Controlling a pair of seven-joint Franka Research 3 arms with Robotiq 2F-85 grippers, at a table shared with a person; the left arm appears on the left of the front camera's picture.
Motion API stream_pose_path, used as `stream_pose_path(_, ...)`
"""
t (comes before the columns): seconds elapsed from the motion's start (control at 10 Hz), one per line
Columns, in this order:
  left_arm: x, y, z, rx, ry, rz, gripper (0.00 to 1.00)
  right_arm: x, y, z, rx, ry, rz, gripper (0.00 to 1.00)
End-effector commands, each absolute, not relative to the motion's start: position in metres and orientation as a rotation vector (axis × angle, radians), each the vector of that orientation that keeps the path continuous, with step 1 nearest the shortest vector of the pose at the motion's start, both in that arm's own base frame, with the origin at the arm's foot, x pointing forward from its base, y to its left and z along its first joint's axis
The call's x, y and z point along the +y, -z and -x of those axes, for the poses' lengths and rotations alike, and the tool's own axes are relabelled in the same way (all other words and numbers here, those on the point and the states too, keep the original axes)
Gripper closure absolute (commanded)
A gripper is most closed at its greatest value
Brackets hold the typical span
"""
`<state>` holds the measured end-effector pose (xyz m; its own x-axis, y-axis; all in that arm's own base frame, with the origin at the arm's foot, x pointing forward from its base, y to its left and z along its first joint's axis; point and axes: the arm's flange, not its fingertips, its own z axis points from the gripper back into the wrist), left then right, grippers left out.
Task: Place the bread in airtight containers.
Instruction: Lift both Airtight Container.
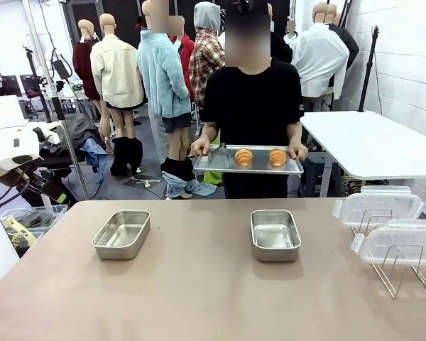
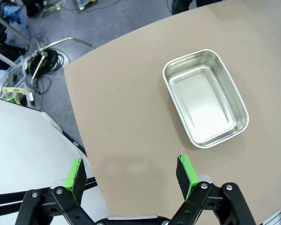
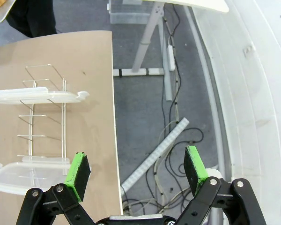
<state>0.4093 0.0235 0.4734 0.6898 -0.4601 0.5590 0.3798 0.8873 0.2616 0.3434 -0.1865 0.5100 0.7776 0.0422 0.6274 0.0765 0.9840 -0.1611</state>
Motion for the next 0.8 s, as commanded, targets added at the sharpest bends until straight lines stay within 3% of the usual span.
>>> stream_pose_path(0.0, 0.0261, -0.4741, -0.4075, -0.652, 0.481, -0.138, 0.00, -0.1854, -0.5084, -0.3434, -0.672, 0.013, 0.186, 0.00)
stream_pose_path(0.7, 0.0261, -0.4741, -0.4075, -0.652, 0.481, -0.138, 0.00, -0.1854, -0.5084, -0.3434, -0.672, 0.013, 0.186, 0.00)
